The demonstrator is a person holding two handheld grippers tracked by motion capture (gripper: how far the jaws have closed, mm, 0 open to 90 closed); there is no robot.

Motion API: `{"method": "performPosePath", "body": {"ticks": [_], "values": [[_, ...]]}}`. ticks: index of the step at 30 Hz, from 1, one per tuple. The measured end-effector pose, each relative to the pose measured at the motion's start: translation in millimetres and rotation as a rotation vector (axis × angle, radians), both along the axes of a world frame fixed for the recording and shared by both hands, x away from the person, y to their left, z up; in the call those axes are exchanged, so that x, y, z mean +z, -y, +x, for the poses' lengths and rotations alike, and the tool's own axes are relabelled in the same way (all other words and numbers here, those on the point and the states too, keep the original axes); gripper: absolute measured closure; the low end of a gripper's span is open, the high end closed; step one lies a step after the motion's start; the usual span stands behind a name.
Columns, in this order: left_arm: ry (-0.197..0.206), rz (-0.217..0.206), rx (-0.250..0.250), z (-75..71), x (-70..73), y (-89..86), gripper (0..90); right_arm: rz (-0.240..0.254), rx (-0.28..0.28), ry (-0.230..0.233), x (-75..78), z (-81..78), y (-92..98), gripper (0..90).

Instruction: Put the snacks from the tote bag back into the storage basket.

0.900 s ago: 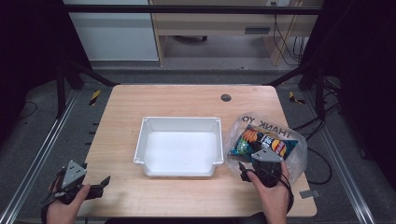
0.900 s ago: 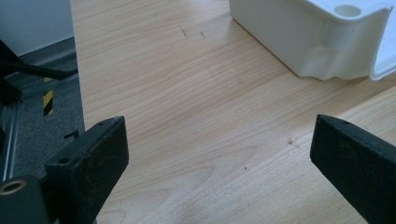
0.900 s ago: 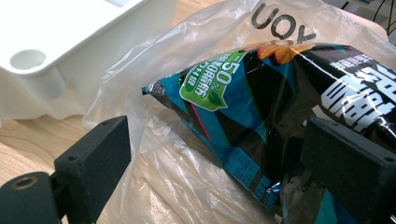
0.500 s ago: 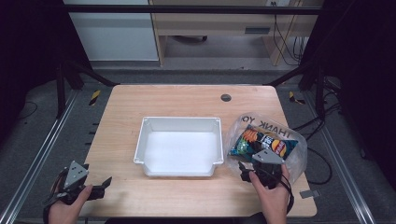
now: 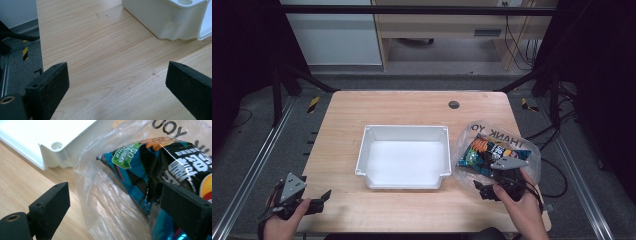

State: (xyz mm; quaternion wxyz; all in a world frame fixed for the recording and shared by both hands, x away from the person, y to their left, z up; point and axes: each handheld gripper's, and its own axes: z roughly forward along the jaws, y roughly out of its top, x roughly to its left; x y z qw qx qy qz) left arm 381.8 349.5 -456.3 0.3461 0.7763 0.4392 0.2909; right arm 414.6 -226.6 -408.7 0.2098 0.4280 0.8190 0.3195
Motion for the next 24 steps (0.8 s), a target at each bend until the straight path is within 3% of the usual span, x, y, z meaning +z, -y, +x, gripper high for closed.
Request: {"method": "performPosePath", "body": {"ticks": [3,6,13,18,19,24], "values": [[-0.005,0.003,-0.004,-0.1,0.1,0.7,4.5,-0.043,0.041,-0.035,7.6,4.1,1.9,9.2],[-0.003,0.002,-0.002,0.0,-0.2,0.2,4.5,-0.063,0.076,-0.042,16.1,9.2,3.0,9.2],[-0.009,0.003,-0.004,0.1,-0.1,-1.1,4.5,-0.171,0.157,-0.081,31.7,25.0,1.9,9.3],[-0.010,0.002,-0.005,0.4,-0.5,-0.3,4.5,-0.211,0.162,-0.089,39.9,34.9,3.7,9.3],[-0.011,0.004,-0.006,0.5,-0.5,-0.4,4.5,-0.239,0.151,-0.099,43.7,38.7,4.5,9.3],[-0.013,0.003,-0.007,0.6,-0.8,-0.3,4.5,-0.257,0.160,-0.098,50.8,47.7,5.9,9.3]]}}
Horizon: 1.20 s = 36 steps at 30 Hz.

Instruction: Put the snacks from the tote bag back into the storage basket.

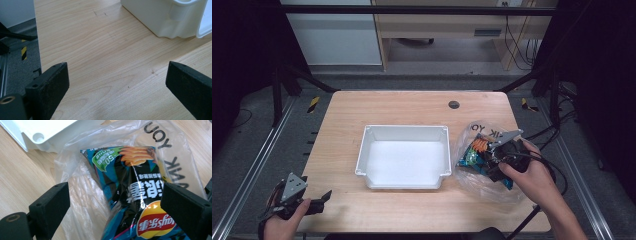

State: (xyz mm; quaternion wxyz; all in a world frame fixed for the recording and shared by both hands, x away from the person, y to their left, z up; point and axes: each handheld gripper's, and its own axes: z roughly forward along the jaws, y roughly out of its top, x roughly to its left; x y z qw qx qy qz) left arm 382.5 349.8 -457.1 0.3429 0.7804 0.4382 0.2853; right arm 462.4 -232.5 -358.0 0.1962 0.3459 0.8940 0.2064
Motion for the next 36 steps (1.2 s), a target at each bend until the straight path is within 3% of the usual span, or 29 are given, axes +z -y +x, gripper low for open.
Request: {"method": "performPosePath", "body": {"ticks": [8,16,24,27,36], "values": [[-0.004,0.003,-0.003,0.3,-0.2,-0.1,4.5,-0.011,0.026,0.008,4.8,12.1,0.5,9.5],[-0.012,0.009,-0.004,0.8,-0.7,-0.2,4.5,-0.051,0.086,-0.021,8.8,29.8,0.8,10.1],[-0.013,0.009,-0.004,1.1,-0.9,-0.5,4.5,-0.043,0.065,-0.018,6.8,41.8,6.9,10.8],[-0.013,0.009,-0.006,1.2,-1.0,-0.3,4.5,-0.069,0.053,-0.033,3.9,46.2,8.9,10.5],[-0.015,0.009,-0.006,1.3,-1.2,-0.6,4.5,-0.063,0.030,-0.049,2.1,54.4,17.7,9.7]]}}
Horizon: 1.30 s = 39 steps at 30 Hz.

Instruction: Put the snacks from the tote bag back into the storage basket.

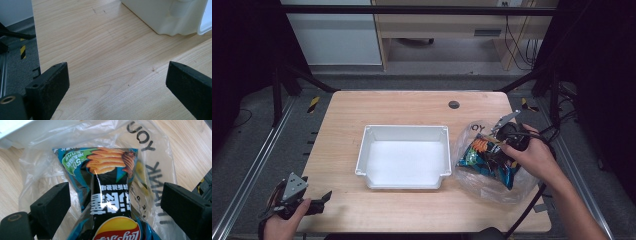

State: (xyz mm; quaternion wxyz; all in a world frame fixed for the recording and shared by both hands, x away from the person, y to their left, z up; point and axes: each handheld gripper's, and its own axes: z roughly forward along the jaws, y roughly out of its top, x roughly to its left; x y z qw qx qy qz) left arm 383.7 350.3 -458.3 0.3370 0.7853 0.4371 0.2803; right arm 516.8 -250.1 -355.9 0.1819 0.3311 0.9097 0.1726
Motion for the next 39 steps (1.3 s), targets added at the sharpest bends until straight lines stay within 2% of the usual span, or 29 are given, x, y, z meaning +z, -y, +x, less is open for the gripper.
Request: {"method": "performPosePath", "body": {"ticks": [10,15,19,27,31,39], "values": [[-0.003,0.004,-0.002,0.3,-0.5,0.3,4.4,-0.002,-0.022,-0.001,-3.2,4.7,12.9,9.5],[-0.007,0.003,-0.004,0.4,-0.7,0.0,4.4,-0.018,-0.034,-0.017,-10.2,10.7,19.3,8.9],[-0.009,0.006,-0.003,0.2,-0.8,-0.2,4.4,-0.028,-0.031,-0.036,-16.5,15.8,22.2,6.7],[-0.012,0.016,-0.016,1.3,-1.8,2.4,4.4,-0.009,0.001,-0.068,-23.9,21.8,20.4,6.2],[-0.018,0.035,-0.029,0.7,-2.1,4.9,4.3,-0.018,0.002,-0.105,-37.9,25.8,14.3,7.0],[-0.022,0.058,-0.041,1.2,-2.8,7.9,4.3,-0.019,-0.003,-0.138,-59.8,31.7,7.5,6.9]]}}
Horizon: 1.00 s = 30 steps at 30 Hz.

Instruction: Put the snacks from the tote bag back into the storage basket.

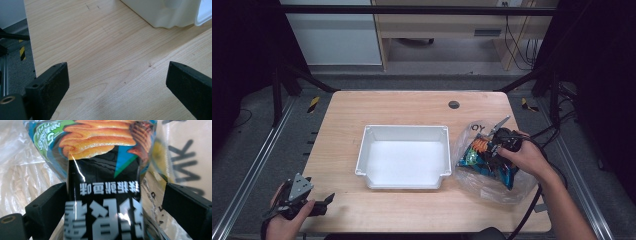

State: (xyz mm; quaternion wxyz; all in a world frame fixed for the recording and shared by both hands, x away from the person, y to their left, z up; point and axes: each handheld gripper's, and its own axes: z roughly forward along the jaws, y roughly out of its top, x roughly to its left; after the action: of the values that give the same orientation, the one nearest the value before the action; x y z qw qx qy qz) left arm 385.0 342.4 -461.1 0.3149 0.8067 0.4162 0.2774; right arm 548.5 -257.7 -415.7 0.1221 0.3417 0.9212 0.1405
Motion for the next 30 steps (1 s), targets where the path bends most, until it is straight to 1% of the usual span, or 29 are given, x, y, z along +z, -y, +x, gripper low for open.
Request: {"method": "performPosePath", "body": {"ticks": [4,7,8,13,14,17,18,25,27,28,30], "values": [[0.000,0.003,-0.002,-0.4,0.1,0.1,4.3,-0.001,0.001,-0.011,-7.2,1.9,-2.1,7.0],[0.001,0.002,0.000,-0.3,-0.1,0.1,4.3,-0.004,0.010,-0.007,-9.6,2.3,-2.8,7.0],[0.001,0.000,0.001,-0.2,-0.1,0.3,4.3,-0.012,0.008,-0.012,-11.4,2.2,-3.8,6.8],[0.001,0.001,0.001,-0.2,-0.4,0.7,4.3,-0.007,0.007,-0.027,-15.5,2.3,-4.3,6.5],[0.001,0.002,0.001,-0.3,-0.3,0.6,4.3,-0.004,-0.004,-0.033,-17.4,2.2,-5.1,6.3],[0.002,0.002,0.001,-0.4,-0.3,0.3,4.3,-0.001,-0.008,-0.046,-19.8,1.6,-6.1,6.2],[0.002,0.002,0.001,-0.4,-0.3,0.3,4.3,-0.001,-0.001,-0.049,-20.4,1.6,-5.9,6.1],[0.000,0.003,0.000,-0.2,-0.5,0.6,4.3,-0.005,0.009,-0.057,-23.3,1.6,-7.0,6.1],[-0.001,0.003,0.000,-0.3,-0.6,0.5,4.3,-0.005,0.006,-0.060,-23.9,1.1,-7.7,7.8],[-0.001,0.003,0.000,-0.3,-0.6,0.5,4.3,-0.009,0.015,-0.058,-23.9,1.1,-7.2,9.1],[-0.003,0.006,-0.001,-0.2,-0.4,0.1,4.3,-0.010,0.009,-0.056,-23.5,-0.3,-7.3,12.9]]}}
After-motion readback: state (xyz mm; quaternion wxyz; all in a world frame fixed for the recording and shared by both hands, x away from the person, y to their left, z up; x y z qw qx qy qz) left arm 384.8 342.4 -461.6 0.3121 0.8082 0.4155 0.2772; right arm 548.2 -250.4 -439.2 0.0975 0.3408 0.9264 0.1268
